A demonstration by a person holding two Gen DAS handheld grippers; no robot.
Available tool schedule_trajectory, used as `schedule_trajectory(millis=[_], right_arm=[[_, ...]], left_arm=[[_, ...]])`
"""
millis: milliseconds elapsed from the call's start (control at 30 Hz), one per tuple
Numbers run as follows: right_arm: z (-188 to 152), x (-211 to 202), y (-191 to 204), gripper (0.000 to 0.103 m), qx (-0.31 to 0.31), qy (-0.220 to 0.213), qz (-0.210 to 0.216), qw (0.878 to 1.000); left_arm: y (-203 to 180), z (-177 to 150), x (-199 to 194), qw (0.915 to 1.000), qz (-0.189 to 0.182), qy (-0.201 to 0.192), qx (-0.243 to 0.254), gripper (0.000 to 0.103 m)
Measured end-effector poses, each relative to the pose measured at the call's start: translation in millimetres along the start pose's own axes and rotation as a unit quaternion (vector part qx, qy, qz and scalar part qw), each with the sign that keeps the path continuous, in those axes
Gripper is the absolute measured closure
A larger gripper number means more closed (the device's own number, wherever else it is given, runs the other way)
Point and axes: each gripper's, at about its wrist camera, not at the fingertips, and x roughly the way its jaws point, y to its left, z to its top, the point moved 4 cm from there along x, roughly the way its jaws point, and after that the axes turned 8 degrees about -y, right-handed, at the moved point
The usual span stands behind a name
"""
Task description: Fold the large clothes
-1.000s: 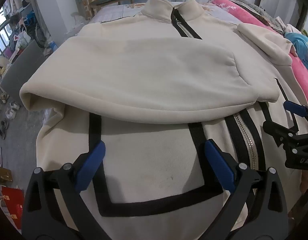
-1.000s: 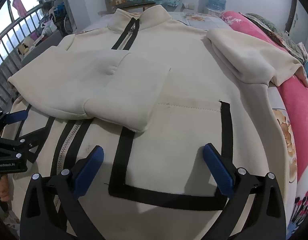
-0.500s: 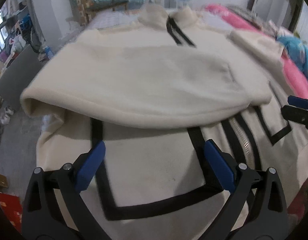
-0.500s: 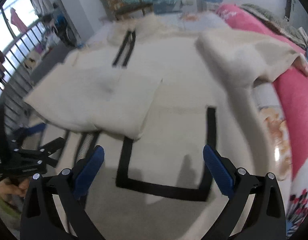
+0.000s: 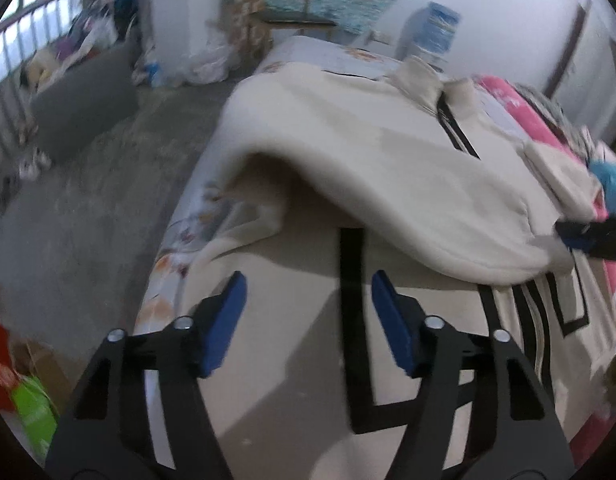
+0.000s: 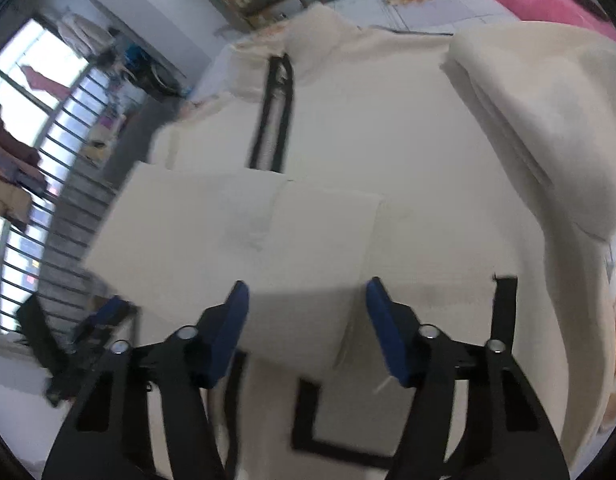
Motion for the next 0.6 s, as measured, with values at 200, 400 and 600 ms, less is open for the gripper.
schedule_trajectory(millis=[200,400,600], right_arm=[[-5.3,8.9,10.1,0.095,-0.062,-0.004,-0.064,0.996],[49.5,-27.5,28.6,0.098,-0.083,-0.067,-0.045,0.993],[118.4,-86.5,21.9,0.098,-0.077,-0.191,-0.072,0.976]], left_arm=[[23.0,0.8,-1.5,0.9988,-0.008,-0.021,-0.045,0.060],[34.1,1.0,-0.1,0.9968,-0.007,-0.032,-0.073,0.071],[33.3,2.3,0.8,0.9966,-0.003,-0.034,-0.075,0.072]])
